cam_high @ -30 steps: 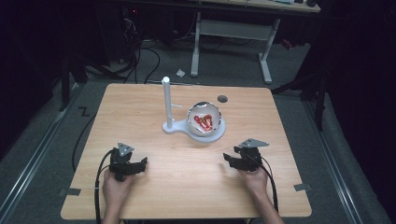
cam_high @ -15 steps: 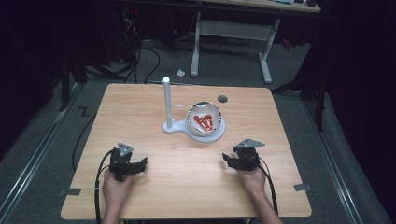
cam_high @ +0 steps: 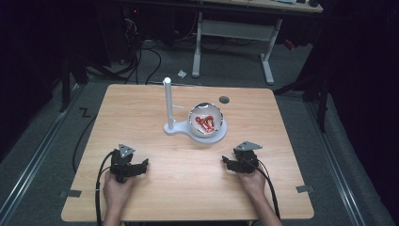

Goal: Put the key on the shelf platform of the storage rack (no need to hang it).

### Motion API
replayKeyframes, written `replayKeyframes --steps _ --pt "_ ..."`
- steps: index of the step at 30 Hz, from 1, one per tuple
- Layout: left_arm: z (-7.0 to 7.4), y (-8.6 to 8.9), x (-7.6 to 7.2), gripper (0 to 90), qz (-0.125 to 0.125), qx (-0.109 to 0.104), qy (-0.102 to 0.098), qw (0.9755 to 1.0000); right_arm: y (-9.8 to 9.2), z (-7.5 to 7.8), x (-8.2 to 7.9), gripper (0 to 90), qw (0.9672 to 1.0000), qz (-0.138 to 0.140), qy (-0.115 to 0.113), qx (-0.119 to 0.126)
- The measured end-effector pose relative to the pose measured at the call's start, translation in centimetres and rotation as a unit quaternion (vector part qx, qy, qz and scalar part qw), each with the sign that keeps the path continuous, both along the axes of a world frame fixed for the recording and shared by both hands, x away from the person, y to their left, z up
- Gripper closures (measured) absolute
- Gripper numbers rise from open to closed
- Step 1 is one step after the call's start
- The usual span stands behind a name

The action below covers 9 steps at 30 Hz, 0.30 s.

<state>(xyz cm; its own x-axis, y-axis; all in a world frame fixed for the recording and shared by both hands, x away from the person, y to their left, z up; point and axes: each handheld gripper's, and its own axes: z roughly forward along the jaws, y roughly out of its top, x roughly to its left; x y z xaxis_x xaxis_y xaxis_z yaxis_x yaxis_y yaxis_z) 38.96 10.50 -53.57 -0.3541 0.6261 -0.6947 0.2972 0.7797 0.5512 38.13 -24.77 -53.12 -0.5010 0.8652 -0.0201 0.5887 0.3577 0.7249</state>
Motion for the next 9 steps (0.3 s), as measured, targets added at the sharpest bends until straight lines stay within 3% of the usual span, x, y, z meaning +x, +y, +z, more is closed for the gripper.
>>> replayKeyframes --steps 9 --pt "0.0 -0.01 0.0 18.3 0.0 0.0 0.0 1.0 0.02 -0.01 0.01 37.6 1.0 0.002 0.0 0.0"
